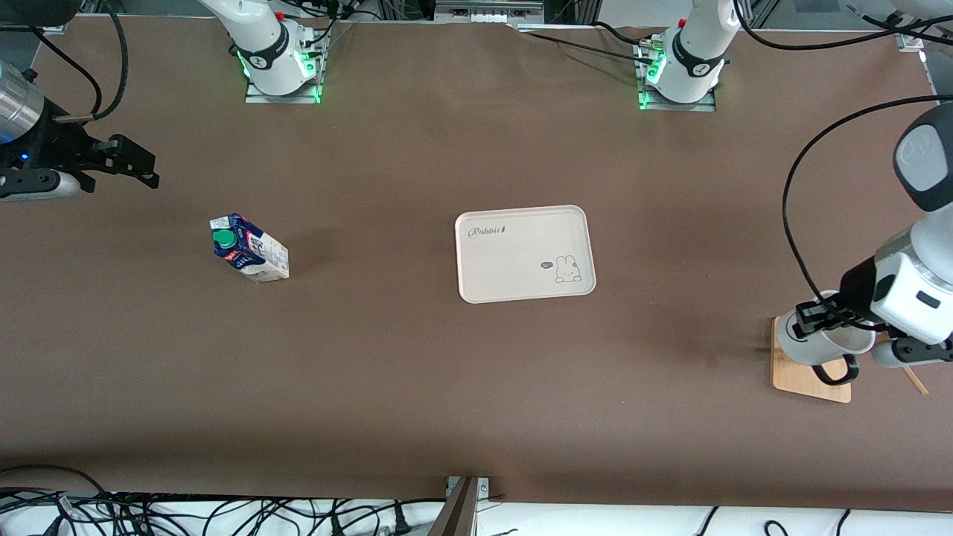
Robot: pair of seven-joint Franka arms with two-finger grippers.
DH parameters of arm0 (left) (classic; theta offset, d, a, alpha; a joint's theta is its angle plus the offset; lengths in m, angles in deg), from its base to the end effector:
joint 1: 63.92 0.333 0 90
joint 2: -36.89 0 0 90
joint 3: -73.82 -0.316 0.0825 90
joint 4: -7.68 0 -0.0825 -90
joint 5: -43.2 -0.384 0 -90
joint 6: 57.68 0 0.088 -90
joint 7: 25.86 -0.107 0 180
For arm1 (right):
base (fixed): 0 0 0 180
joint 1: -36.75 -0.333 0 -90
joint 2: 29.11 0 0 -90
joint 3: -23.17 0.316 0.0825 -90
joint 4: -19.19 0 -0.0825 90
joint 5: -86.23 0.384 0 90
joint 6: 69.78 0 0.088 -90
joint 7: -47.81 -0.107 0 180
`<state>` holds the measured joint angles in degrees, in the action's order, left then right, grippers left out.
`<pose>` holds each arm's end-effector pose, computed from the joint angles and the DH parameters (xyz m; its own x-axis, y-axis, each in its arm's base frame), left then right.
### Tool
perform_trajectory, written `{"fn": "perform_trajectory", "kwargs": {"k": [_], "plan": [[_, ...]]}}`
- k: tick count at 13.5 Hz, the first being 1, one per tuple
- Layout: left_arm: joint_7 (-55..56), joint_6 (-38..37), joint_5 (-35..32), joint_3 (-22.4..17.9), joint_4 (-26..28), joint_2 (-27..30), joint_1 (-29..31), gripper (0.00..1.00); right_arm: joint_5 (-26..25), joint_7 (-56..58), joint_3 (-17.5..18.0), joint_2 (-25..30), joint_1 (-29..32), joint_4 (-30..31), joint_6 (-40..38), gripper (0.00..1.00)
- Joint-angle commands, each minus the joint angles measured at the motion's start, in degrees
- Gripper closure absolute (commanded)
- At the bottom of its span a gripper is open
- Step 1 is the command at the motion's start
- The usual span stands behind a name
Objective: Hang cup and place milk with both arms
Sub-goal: 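Hook the mug handle onto a stand peg with the left gripper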
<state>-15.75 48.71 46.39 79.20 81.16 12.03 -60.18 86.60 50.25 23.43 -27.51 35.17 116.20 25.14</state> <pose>0.7014 -0.0110 0.5187 0.9768 0.1762 0.1218 0.1621 -0.9797 0.1176 0.5505 0.0184 0.5894 0.9972 0.0741 -0.0083 0.0740 -0.9972 -0.0067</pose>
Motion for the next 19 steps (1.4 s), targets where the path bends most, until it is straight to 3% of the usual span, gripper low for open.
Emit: {"fn": "perform_trajectory", "kwargs": {"k": [1, 11, 16, 19], "plan": [[-0.97, -2.59, 1.04, 0.77, 0.09, 1.04, 1.09, 1.0, -0.89, -0.16, 0.97, -0.46, 1.24, -1.82, -0.87, 0.0], [-5.28, -7.5, 2.17, 0.68, 0.7, 2.98, 4.52, 1.0, -0.81, -0.16, 1.15, -1.42, 1.06, -2.0, -1.14, 0.0], [-6.68, -10.32, 5.7, 0.68, 1.23, 2.89, 9.79, 1.0, -0.81, -0.16, 1.15, -1.51, 1.15, -2.0, -0.79, 0.0], [-13.44, -9.71, 5.7, 0.68, 1.06, 2.45, 11.64, 1.0, -0.81, -0.16, 1.15, -1.51, 1.15, -2.0, -0.87, 0.0]]}}
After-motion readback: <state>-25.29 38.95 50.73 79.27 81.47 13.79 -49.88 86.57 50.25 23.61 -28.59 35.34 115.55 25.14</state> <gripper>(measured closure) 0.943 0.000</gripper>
